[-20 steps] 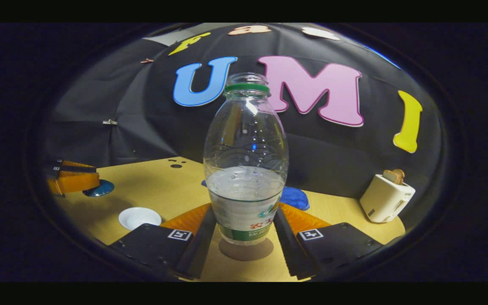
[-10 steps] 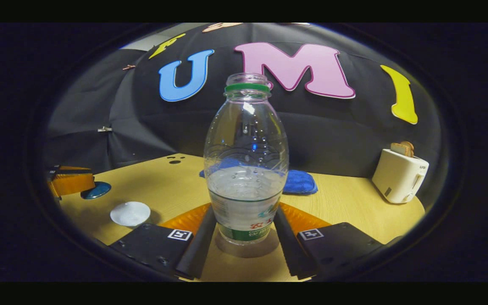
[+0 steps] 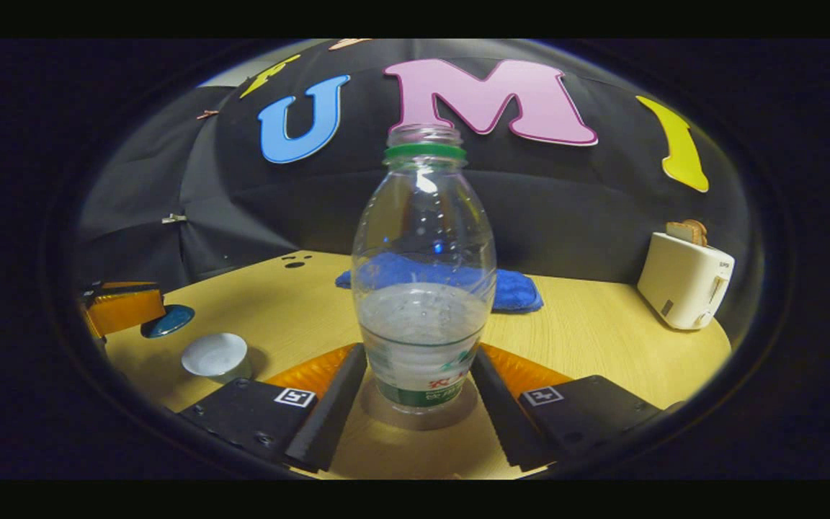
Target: Open the teacup lid with one hand, grasp the water bottle and pour water into the teacup with the other hand; after pouring, place the water bottle on the coaster and then close the teacup lid.
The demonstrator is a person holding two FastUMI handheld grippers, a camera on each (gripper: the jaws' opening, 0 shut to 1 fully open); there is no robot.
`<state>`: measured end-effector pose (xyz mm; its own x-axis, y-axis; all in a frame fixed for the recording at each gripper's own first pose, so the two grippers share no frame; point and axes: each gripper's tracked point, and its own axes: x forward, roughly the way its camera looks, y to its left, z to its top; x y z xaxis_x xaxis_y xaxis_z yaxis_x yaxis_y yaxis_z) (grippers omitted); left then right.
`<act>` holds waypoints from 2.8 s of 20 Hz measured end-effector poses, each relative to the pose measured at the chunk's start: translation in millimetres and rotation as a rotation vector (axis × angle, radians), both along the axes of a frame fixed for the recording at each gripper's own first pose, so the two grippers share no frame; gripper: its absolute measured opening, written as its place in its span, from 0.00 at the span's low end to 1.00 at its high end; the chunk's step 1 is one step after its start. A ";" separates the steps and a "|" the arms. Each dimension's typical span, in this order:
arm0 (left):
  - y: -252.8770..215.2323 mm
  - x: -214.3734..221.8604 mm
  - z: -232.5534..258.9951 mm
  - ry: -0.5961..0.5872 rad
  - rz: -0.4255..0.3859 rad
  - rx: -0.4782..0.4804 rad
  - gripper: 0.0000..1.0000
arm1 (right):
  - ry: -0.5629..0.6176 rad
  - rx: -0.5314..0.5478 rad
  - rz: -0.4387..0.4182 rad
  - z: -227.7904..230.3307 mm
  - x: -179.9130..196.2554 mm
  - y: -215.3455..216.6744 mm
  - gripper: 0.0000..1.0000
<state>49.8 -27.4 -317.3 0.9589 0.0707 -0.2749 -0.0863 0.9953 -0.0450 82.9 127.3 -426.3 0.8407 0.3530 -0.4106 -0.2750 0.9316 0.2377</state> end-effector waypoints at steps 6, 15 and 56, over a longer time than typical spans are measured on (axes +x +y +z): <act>-7.9 13.2 -13.6 0.010 -0.009 -0.002 0.32 | 0.051 -0.014 0.032 -8.2 -28.9 -2.8 0.95; -18.1 19.9 -45.2 0.060 -0.037 0.015 0.34 | 0.082 -0.027 -0.007 -2.2 -66.7 -35.2 0.95; -4.8 -24.4 277.6 -0.178 -0.134 -0.009 0.44 | -0.240 -0.095 -0.283 349.6 -96.8 -112.4 0.98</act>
